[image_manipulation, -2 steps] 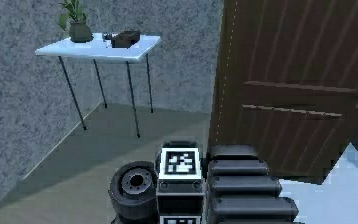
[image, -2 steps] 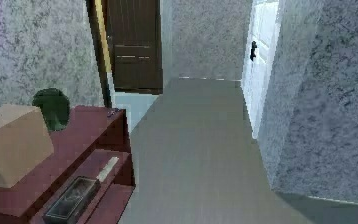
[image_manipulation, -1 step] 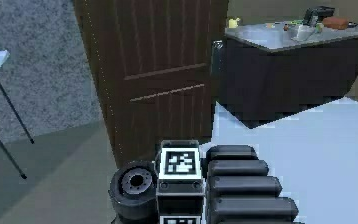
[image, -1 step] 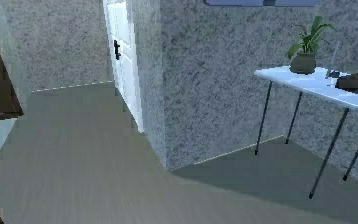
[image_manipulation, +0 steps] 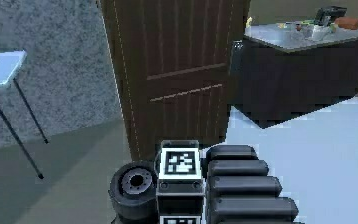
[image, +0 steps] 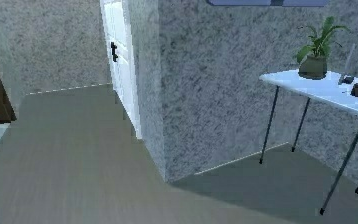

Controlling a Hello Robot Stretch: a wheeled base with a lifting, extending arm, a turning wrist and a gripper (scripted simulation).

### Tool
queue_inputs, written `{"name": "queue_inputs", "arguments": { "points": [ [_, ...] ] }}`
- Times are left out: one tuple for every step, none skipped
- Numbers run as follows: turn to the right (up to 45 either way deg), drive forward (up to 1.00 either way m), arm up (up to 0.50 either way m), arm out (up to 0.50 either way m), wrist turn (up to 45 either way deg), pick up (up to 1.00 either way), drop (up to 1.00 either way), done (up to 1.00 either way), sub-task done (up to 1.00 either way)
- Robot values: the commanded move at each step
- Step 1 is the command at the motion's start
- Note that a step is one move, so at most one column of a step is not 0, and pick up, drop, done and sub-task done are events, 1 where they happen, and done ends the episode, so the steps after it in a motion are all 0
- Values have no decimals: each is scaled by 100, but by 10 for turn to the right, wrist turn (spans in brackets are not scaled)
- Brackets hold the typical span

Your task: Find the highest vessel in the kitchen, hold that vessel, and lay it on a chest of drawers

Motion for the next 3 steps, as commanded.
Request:
{"name": "queue_inputs", "arguments": {
  "points": [
    [-390, 0, 0, 0, 0, 0, 0, 0, 0],
    [0, 100, 0, 0, 0, 0, 0, 0, 0],
    [0, 40, 0, 0, 0, 0, 0, 0, 0]
  ]
}}
